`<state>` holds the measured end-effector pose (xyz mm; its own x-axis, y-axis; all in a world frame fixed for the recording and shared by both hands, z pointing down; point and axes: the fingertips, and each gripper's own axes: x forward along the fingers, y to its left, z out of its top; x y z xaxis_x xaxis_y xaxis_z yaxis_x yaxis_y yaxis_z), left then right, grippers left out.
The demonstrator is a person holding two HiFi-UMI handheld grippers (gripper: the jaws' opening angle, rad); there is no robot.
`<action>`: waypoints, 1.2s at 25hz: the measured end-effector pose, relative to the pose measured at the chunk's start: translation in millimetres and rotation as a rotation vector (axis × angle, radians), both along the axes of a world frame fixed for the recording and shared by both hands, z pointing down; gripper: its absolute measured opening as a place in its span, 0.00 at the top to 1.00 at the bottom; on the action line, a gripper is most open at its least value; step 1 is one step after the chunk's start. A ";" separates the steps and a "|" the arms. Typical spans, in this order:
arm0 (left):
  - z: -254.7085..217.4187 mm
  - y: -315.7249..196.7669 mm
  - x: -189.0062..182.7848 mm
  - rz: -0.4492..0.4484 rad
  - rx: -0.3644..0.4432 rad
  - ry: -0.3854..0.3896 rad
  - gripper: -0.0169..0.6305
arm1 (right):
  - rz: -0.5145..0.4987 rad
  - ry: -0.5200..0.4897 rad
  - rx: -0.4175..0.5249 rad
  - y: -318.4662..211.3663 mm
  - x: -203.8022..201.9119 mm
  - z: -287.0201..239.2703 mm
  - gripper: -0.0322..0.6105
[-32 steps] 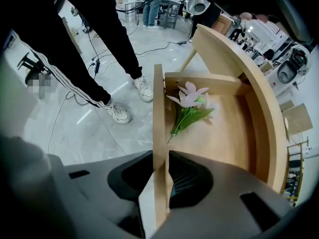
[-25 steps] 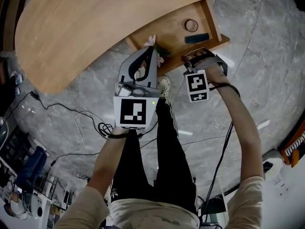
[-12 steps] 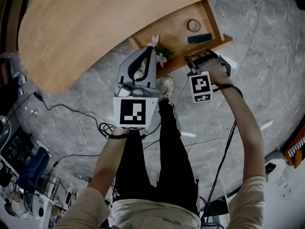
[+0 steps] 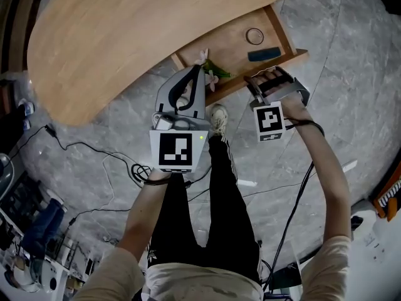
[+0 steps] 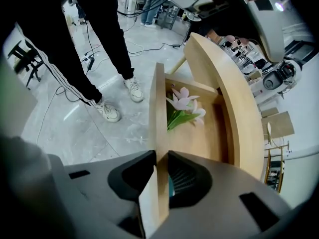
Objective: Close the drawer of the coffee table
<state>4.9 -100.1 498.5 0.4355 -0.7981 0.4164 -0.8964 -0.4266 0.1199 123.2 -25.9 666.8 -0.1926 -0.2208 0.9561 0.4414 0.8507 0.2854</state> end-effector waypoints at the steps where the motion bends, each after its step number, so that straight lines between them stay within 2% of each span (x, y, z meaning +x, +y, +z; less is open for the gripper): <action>1: 0.4 -0.6 -0.3 0.003 -0.002 -0.001 0.96 | 0.014 0.000 0.013 -5.2 -1.8 -0.3 0.80; 7: 10.1 5.0 -7.3 -0.005 -0.017 -0.005 0.96 | 0.146 -0.047 0.106 -32.2 -11.2 2.0 0.79; 11: 14.2 12.4 -12.5 -0.010 -0.039 -0.021 0.96 | 0.329 -0.114 0.155 -45.6 -8.3 -2.8 0.62; 14: 15.5 13.6 -11.7 -0.007 -0.039 -0.026 0.96 | 0.439 -0.162 0.211 -51.4 -4.7 -5.3 0.59; 16: 17.7 13.1 -9.1 -0.002 -0.036 -0.027 0.96 | 0.584 -0.224 0.231 -57.4 -0.5 -7.0 0.57; 21: 19.3 16.5 -7.6 0.023 -0.042 -0.041 0.96 | 1.045 -0.376 0.252 -72.0 12.6 -13.3 0.55; 23: 17.0 8.6 -9.1 0.024 -0.035 -0.036 0.96 | 1.165 -0.417 0.238 -80.3 12.5 -13.9 0.56; 27: 19.2 10.3 -7.3 0.023 -0.039 -0.032 0.96 | 1.253 -0.459 0.225 -75.7 14.5 -11.2 0.56; 30: 20.5 14.0 -5.0 0.024 -0.042 -0.028 0.96 | 1.303 -0.484 0.195 -70.1 13.6 -8.8 0.61</action>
<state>-0.1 -86.1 519.1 0.4419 -0.7694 0.4612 -0.8894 -0.4429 0.1132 136.9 -96.0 658.1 -0.0468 -0.6133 0.7885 -0.7989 0.4968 0.3390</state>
